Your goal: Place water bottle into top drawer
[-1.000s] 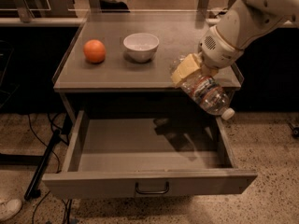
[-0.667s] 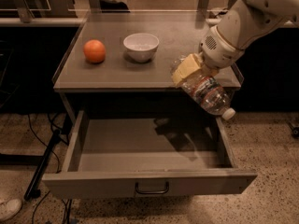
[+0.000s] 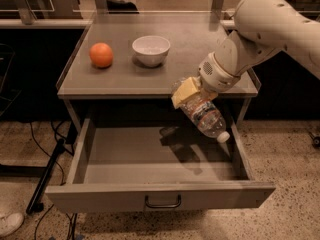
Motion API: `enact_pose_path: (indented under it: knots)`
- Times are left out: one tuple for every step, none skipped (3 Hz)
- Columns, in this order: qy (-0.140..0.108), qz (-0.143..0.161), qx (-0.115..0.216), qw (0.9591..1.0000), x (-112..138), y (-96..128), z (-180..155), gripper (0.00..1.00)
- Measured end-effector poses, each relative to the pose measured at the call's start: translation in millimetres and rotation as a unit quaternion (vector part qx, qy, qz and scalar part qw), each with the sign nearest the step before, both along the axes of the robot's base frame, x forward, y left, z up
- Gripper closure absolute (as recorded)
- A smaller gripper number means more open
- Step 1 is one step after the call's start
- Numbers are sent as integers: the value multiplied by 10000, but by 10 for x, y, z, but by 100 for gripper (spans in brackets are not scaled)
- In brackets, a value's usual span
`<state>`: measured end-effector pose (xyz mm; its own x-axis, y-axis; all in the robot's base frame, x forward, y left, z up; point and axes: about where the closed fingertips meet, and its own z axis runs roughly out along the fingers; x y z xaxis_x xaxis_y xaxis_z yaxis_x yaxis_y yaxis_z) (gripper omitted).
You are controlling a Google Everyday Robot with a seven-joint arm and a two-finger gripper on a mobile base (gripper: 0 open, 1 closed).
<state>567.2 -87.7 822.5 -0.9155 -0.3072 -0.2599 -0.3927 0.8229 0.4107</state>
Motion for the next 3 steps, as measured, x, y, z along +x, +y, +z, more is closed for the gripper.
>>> enact_pose_path:
  knots:
    - [-2,-1,0,10000,2,2,-2,100]
    - [148,-161,8,9998,-63,59,-187,100]
    - [283,-407,76,9987,-151,95,-402,100]
